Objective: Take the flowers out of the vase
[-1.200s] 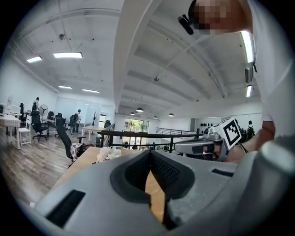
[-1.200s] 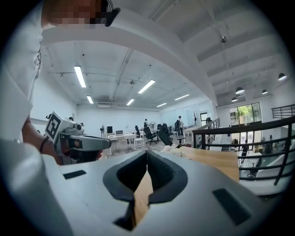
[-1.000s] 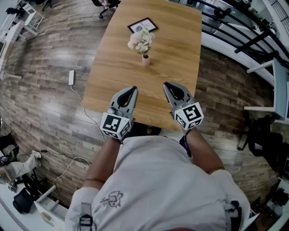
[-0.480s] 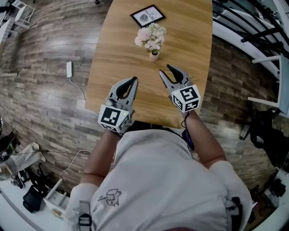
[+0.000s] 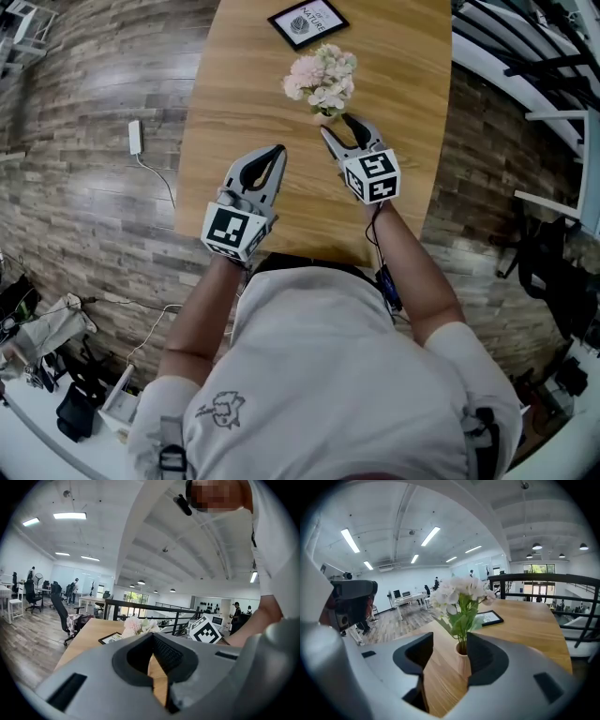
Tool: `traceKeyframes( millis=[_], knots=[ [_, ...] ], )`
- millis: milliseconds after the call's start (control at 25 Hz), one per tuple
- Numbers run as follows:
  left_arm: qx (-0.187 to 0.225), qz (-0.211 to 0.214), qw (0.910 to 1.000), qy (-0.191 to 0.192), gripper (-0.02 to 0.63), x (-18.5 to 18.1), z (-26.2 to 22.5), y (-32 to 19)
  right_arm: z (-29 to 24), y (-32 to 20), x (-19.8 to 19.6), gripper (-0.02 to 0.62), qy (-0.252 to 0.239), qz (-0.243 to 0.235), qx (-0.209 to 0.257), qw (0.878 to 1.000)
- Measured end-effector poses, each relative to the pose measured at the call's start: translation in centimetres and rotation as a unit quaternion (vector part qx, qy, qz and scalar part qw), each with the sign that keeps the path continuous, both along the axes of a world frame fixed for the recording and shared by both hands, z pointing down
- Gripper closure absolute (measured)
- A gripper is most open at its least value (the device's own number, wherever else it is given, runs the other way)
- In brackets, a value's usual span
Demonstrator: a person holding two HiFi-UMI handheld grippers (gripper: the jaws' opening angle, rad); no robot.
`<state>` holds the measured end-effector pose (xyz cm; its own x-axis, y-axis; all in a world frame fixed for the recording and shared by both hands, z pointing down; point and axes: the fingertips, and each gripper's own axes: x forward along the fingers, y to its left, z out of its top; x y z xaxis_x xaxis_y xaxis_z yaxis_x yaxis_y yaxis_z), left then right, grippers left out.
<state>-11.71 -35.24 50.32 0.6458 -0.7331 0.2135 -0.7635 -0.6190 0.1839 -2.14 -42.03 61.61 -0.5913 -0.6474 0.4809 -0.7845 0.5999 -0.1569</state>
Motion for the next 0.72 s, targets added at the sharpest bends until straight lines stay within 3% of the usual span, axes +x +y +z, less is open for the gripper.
traceKeyframes(
  millis=[720],
  knots=[
    [-0.048, 0.003, 0.9988, 0.011, 0.603, -0.2, 4.2, -2.3, 5.0, -4.8, -1.5, 0.367, 0.025, 0.008, -0.018, 0.999]
  ],
)
